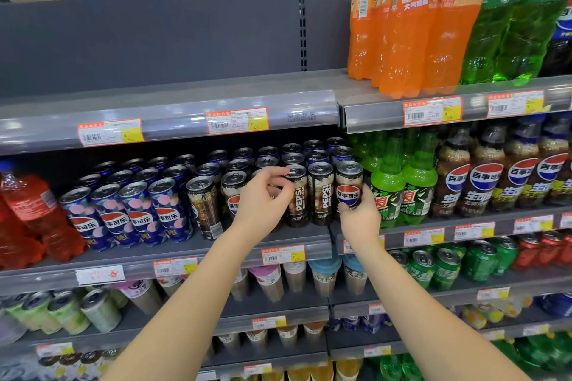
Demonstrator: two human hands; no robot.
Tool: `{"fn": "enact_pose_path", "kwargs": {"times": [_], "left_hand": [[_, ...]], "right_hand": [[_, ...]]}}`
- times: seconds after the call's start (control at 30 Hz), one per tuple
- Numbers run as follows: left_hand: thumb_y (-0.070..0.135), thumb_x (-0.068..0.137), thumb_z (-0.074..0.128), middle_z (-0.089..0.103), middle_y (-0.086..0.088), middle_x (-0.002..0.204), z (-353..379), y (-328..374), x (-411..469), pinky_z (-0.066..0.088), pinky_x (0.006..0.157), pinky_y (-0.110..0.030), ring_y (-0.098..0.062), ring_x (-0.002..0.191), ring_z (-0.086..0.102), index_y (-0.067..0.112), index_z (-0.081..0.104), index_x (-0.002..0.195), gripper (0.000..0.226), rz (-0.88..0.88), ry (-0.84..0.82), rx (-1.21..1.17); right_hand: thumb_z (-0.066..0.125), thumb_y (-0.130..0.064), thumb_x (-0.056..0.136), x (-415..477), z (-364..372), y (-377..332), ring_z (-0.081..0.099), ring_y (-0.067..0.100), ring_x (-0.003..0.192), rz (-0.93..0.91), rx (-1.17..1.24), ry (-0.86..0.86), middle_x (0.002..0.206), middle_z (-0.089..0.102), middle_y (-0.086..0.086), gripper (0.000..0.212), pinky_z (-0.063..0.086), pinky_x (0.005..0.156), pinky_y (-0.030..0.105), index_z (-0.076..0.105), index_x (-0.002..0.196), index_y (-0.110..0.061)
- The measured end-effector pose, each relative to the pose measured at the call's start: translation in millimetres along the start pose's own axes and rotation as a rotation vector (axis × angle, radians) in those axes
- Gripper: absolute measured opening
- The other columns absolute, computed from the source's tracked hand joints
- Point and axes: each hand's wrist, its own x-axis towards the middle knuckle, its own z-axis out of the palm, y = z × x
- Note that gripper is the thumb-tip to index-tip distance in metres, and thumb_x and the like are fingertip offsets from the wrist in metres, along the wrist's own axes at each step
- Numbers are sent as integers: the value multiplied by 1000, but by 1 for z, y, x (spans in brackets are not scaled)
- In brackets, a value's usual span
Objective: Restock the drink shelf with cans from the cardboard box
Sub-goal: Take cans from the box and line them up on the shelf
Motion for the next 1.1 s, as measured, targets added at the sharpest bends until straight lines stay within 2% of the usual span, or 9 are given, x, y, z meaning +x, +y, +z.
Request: {"fn": "enact_pose_path", "kwargs": {"times": [0.1,0.23,0.33,0.43,0.53,0.67,0.8,0.93,1.1], "left_hand": [[23,99,67,72,7,100,0,-1,-2,56,76,-19,-5,85,68,28,63,124,26,-10,-4,-1],[23,99,67,73,8,97,-1,-5,-3,57,79,-22,-3,84,68,27,63,124,25,-5,4,11],[20,98,67,72,9,99,-2,-6,0,56,82,-23,0,85,66,30,63,122,26,19,12,34],[17,96,66,72,11,99,-1,-6,5,55,87,-26,1,90,65,31,64,121,29,68,4,99],[16,95,66,72,13,99,0,-5,10,53,89,-26,-2,95,65,31,66,120,29,118,-10,175],[22,96,68,69,14,103,3,-4,21,54,94,-31,-5,101,62,31,67,121,26,193,-19,324],[27,97,66,67,12,109,8,0,31,52,94,-36,-9,105,56,28,69,125,29,299,-4,503],[38,95,68,68,5,119,13,4,40,49,100,-43,-21,115,55,27,64,133,40,297,-10,618],[58,95,59,61,-5,136,16,-2,46,41,104,-43,-31,125,48,27,55,143,57,215,-58,862]], "right_hand": [[64,-6,93,-5,2,3,58,18,115,-15,120,21,131,62,2,63,44,105,34,42,152,-12],[62,-6,97,-12,0,0,50,1,118,-39,253,26,136,49,-17,71,38,102,20,31,159,-20],[63,-8,97,-14,-4,-9,47,-1,126,-98,240,49,148,43,-17,72,36,109,22,29,159,-23],[63,-8,97,-13,-13,-24,43,8,139,-257,83,76,163,32,-6,70,33,117,28,31,158,-19],[61,0,93,-3,-25,-45,60,23,116,-414,-126,38,166,24,-2,66,51,102,40,41,153,-18],[62,-4,91,27,-42,-72,49,33,129,-574,-645,-159,149,48,12,57,45,106,42,50,146,-12],[66,-23,90,44,-50,-100,53,33,116,-655,-1115,-343,132,56,12,45,49,90,40,58,132,-11],[74,-37,88,56,-54,-122,61,32,107,-526,-1245,-541,121,63,12,48,53,82,40,60,125,-10],[82,-37,82,64,-52,-130,62,31,95,-472,-1239,-636,117,60,14,56,57,81,41,62,126,-8]]}}
